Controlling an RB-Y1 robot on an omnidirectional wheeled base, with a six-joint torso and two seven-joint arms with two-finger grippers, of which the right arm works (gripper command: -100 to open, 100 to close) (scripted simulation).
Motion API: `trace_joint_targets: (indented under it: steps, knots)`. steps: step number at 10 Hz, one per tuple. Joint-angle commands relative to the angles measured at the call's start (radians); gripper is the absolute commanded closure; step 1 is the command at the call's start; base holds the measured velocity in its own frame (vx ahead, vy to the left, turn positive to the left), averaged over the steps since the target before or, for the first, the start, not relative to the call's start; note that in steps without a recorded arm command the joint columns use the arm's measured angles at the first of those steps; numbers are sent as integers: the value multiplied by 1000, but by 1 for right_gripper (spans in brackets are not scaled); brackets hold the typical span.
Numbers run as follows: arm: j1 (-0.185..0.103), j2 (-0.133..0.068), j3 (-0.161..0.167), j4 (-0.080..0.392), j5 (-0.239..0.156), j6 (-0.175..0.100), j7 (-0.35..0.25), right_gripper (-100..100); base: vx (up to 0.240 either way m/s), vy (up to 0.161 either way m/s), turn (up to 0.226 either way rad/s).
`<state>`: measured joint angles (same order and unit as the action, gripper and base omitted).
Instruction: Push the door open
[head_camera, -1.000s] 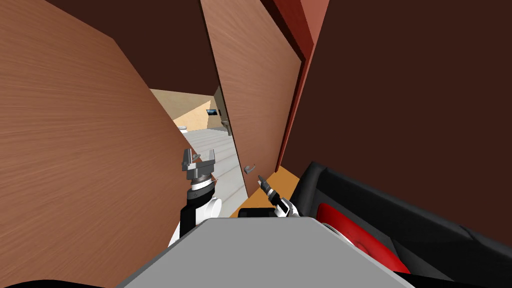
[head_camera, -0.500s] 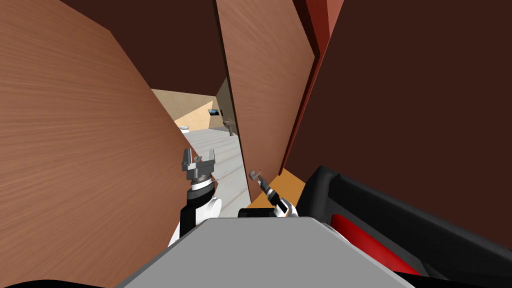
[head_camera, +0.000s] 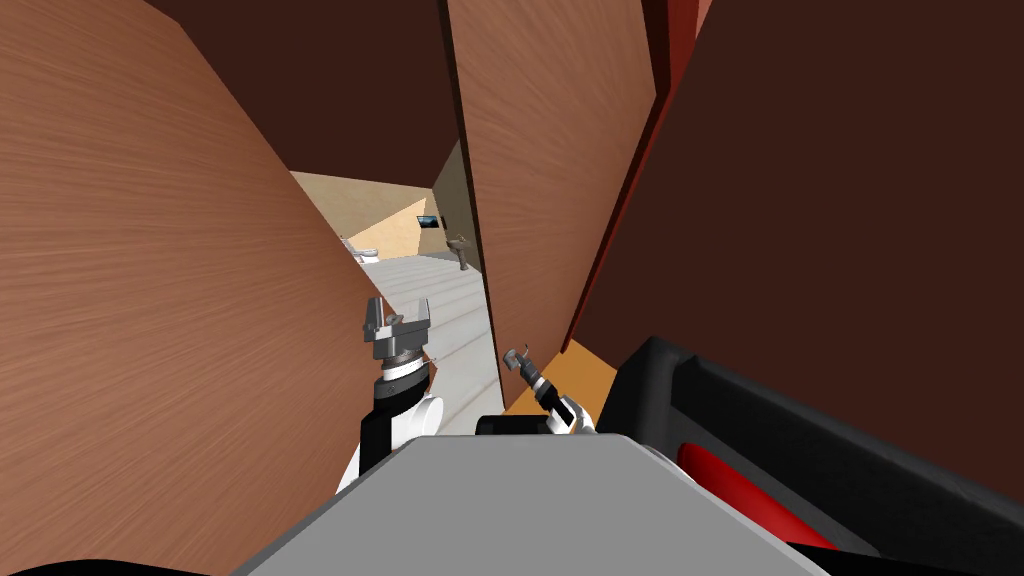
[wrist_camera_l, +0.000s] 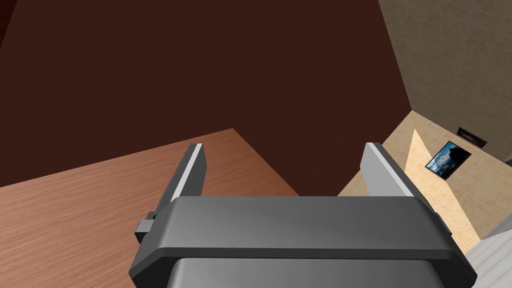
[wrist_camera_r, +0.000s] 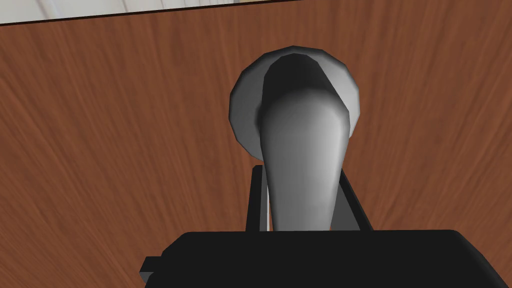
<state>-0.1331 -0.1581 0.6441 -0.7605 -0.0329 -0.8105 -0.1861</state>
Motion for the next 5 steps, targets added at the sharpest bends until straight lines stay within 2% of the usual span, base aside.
trace_joint_targets:
  steps: [1, 4, 5]
  knots:
    - [2, -1, 1, 1, 0, -1, 0, 100, -10, -9, 16]
    - [2, -1, 1, 1, 0, -1, 0, 100, 0, 0, 0]
    - [-2, 5, -18, 5, -4, 3, 8, 100, 77, 94, -21]
